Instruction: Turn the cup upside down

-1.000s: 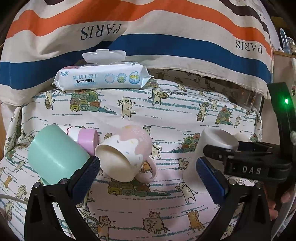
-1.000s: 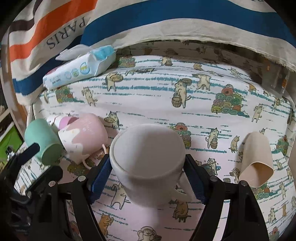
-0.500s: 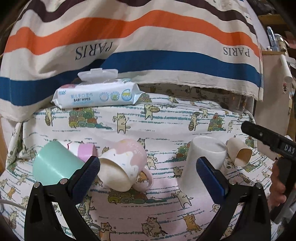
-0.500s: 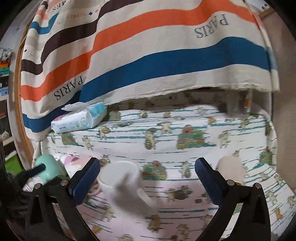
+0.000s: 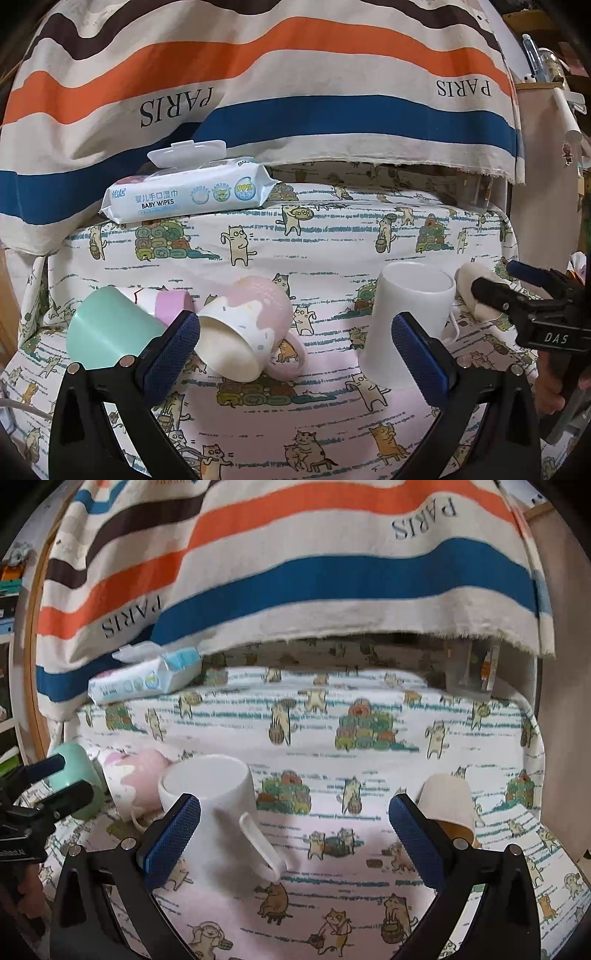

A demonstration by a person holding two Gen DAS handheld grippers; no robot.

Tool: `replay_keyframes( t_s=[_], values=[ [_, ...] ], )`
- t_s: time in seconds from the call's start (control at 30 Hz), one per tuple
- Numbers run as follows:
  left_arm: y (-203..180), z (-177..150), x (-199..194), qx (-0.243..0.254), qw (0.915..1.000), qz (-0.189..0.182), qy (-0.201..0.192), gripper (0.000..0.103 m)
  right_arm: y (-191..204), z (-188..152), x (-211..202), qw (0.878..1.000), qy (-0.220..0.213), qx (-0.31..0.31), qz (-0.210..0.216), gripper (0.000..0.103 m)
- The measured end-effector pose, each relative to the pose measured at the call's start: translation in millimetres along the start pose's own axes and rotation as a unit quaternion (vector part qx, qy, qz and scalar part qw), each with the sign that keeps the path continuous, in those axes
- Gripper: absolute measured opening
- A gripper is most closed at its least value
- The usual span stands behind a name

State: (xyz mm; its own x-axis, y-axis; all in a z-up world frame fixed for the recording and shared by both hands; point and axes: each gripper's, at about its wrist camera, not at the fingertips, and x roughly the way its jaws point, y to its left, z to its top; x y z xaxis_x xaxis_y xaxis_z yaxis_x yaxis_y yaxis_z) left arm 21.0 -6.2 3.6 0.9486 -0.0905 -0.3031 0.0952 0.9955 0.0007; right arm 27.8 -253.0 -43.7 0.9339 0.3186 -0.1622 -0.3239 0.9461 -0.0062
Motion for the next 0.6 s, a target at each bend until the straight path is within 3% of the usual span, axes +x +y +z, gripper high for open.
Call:
replay_keyframes(
  t_s=[0.1, 0.3, 0.6],
  values=[
    [-1, 0, 1, 0.002, 1.0, -0.001, 0.003, 0.103, 1, -1, 3, 1.0, 0.008, -0.003, -0.017, 0.102],
    [-1, 0, -1, 0.004, 1.0, 0.0, -0.003, 0.103, 4, -2, -11, 0.999, -0.026, -0.011, -0.023, 0.102],
    [0, -1, -1, 0.0, 1.0, 0.006, -0.004, 0.103, 4, -2, -14, 0.999, -0.023, -0.013, -0.023, 0.103]
  ],
)
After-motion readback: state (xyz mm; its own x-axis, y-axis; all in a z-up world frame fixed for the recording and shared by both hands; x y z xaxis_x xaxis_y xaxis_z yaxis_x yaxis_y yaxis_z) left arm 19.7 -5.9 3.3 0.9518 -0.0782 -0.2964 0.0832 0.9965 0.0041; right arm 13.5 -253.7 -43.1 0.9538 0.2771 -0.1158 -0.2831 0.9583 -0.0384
